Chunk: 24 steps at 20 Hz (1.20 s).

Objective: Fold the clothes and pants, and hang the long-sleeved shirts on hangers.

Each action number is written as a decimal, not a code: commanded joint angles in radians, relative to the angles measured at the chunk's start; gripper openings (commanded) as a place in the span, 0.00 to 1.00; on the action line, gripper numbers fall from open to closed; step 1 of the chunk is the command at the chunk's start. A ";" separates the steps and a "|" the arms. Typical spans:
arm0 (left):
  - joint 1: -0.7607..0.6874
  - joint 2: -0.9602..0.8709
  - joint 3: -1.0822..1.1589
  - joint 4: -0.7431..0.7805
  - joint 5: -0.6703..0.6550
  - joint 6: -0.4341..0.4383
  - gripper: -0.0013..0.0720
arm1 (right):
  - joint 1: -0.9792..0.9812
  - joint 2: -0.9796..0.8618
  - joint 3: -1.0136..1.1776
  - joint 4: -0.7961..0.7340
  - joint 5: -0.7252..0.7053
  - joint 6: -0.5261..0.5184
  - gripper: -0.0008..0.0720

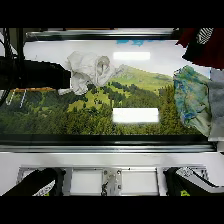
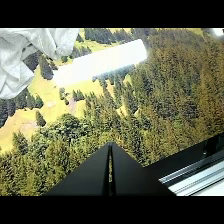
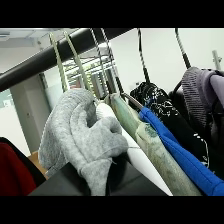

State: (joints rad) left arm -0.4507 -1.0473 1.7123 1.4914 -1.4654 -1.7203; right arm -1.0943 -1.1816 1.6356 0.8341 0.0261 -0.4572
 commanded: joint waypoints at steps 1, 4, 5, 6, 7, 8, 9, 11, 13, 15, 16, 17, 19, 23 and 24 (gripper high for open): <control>0.000 0.000 0.000 0.000 0.000 -0.001 0.04 | 0.001 -0.001 0.000 0.001 0.000 0.001 0.05; 0.000 0.000 0.000 0.000 0.000 -0.001 0.04 | 0.001 -0.001 0.000 0.001 0.000 0.001 0.05; 0.000 0.000 0.000 0.000 0.001 -0.001 0.04 | 0.001 -0.001 0.000 0.001 0.000 0.001 0.05; 0.000 0.000 0.000 0.000 0.001 -0.001 0.04 | 0.001 -0.001 0.000 0.001 0.000 0.001 0.05; 0.000 0.000 0.000 0.000 0.001 -0.001 0.04 | 0.001 -0.001 0.000 0.001 0.000 0.001 0.20; 0.000 0.000 0.000 0.000 0.001 -0.001 0.04 | 0.001 -0.001 0.000 0.001 0.000 0.001 0.50; 0.000 0.000 0.000 0.000 0.001 -0.001 0.04 | 0.001 -0.001 0.000 0.001 0.000 0.001 0.72; 0.000 0.000 0.000 0.000 0.001 -0.001 0.04 | 0.001 0.002 0.000 0.001 0.000 0.001 0.72; 0.000 0.000 0.000 0.000 0.002 -0.001 0.04 | 0.001 0.011 0.000 0.001 0.000 0.001 0.72; 0.000 0.000 0.000 0.000 0.003 0.000 0.04 | 0.001 0.029 0.000 0.001 0.010 0.001 0.72; 0.000 0.000 0.000 0.000 0.003 0.000 0.04 | 0.001 0.041 0.000 0.001 0.024 0.001 0.72; 0.000 0.000 0.000 0.000 0.003 -0.001 0.04 | 0.001 0.055 0.000 0.001 0.053 0.001 0.72; 0.000 0.000 0.000 0.000 0.003 -0.001 0.04 | 0.001 0.087 0.000 0.001 0.164 0.001 0.72; 0.000 0.000 0.000 0.000 0.006 -0.001 0.04 | 0.004 0.137 0.000 -0.003 0.480 0.032 0.72; 0.000 0.000 0.000 0.000 0.011 -0.001 0.04 | 0.014 0.139 0.000 -0.013 0.559 0.064 0.72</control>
State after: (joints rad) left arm -0.4507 -1.0473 1.7123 1.4910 -1.4616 -1.7214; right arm -1.0908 -1.0672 1.6352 0.8307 0.3447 -0.4438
